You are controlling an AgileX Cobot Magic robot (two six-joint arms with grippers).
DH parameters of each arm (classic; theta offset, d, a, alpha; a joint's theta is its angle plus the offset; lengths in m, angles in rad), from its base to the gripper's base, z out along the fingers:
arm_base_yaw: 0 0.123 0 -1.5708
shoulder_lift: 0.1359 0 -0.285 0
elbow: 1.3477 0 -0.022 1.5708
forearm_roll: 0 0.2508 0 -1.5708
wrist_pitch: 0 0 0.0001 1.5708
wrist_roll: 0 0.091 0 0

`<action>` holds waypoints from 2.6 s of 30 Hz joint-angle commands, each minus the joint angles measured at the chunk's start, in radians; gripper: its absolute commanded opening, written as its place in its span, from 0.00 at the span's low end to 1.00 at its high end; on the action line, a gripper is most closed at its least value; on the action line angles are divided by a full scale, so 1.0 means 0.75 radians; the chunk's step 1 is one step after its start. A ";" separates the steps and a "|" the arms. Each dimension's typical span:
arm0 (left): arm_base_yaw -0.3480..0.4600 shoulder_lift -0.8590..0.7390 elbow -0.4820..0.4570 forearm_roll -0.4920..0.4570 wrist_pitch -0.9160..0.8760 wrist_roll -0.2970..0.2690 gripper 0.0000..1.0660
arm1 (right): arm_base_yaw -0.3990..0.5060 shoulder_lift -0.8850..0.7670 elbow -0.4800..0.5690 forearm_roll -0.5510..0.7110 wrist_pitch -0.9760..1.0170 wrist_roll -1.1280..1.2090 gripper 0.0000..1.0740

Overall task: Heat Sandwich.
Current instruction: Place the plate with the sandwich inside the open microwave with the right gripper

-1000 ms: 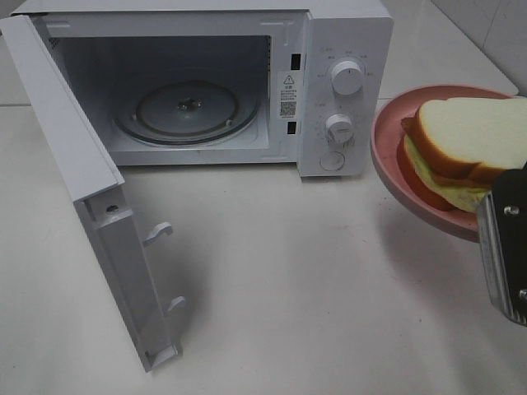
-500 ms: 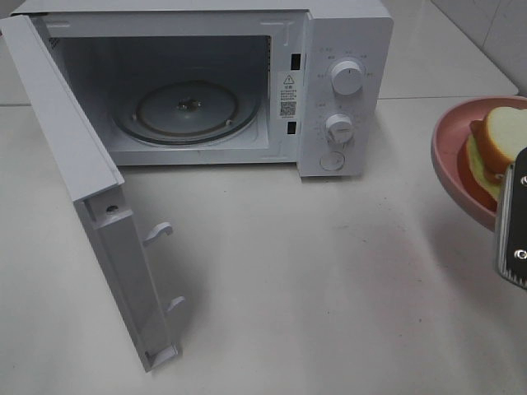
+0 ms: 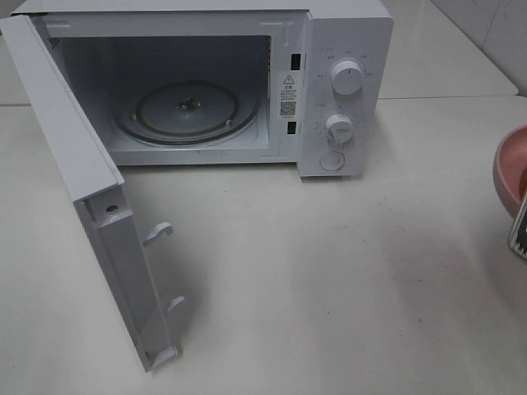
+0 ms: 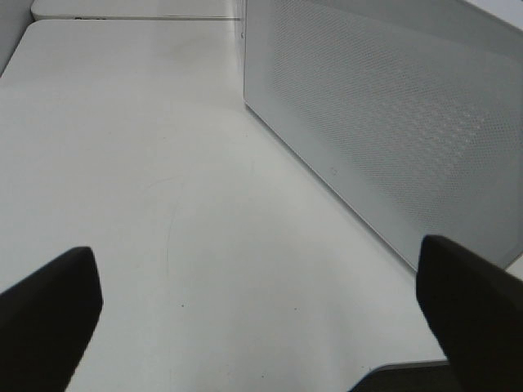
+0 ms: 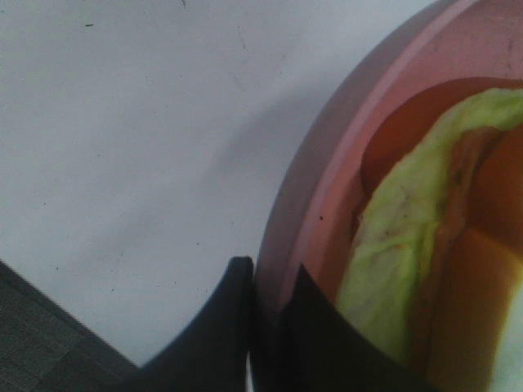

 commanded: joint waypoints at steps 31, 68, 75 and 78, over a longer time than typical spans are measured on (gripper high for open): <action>0.004 -0.005 0.005 -0.004 -0.017 -0.004 0.92 | -0.013 0.385 -0.047 -0.248 0.025 0.884 0.01; 0.004 -0.005 0.005 -0.004 -0.017 -0.004 0.92 | -0.173 0.997 -0.133 -0.517 -0.375 1.221 0.01; 0.004 -0.005 0.005 -0.004 -0.017 -0.004 0.92 | -0.200 1.080 -0.144 -0.608 -0.412 1.273 0.03; 0.004 -0.005 0.005 -0.004 -0.017 -0.004 0.92 | -0.200 1.108 -0.144 -0.625 -0.436 1.273 0.03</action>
